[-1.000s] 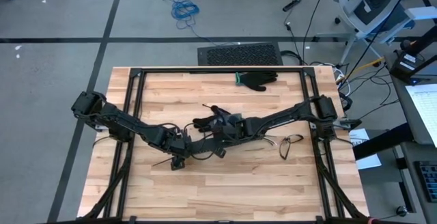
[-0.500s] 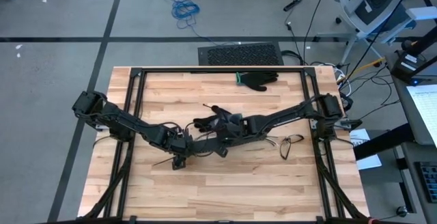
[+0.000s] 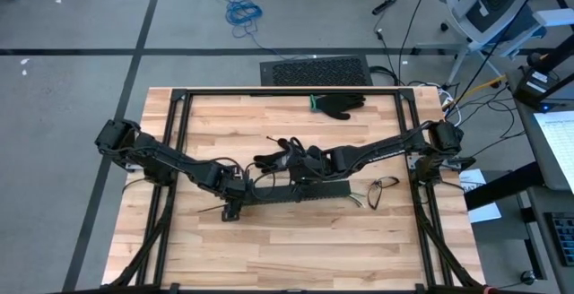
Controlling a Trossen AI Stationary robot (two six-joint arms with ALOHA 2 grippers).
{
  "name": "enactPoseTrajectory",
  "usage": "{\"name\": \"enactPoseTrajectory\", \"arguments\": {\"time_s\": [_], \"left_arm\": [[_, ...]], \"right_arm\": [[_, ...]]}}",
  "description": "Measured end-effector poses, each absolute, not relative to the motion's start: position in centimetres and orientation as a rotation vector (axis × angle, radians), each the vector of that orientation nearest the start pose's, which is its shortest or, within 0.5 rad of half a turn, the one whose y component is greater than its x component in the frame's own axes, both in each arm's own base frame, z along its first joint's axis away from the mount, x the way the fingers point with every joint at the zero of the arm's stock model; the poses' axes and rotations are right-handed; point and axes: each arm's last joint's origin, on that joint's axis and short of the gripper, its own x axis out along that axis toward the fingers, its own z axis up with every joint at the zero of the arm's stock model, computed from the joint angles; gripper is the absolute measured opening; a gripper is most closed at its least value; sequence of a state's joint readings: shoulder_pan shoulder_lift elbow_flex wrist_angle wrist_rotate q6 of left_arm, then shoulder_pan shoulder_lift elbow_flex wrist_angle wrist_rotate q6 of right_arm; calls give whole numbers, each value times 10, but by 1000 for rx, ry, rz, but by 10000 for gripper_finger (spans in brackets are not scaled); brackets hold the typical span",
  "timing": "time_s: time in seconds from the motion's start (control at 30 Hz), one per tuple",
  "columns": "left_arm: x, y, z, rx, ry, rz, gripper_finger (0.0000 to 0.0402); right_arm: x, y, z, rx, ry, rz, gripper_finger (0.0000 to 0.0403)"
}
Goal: Ziptie cables
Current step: Close the black cable duct
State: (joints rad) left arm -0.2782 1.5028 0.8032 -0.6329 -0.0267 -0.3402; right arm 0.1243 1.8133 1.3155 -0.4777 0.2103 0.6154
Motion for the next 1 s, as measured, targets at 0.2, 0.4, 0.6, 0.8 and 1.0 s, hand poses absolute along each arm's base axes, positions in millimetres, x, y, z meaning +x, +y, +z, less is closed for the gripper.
{"name": "enactPoseTrajectory", "arguments": {"time_s": [0.2,0.4,0.6,0.8,1.0], "left_arm": [[247,-64,171,-147,1353,-30,245],[252,-59,187,-160,1386,-11,273],[253,-56,188,-198,1401,-22,307],[251,-48,207,-248,1462,-42,320],[236,-42,248,-168,1316,92,321]], "right_arm": [[379,41,216,397,897,-372,0],[379,41,217,373,899,-361,0],[379,41,217,353,902,-351,0],[378,40,217,315,894,-382,0],[371,33,225,271,911,-420,0]]}}
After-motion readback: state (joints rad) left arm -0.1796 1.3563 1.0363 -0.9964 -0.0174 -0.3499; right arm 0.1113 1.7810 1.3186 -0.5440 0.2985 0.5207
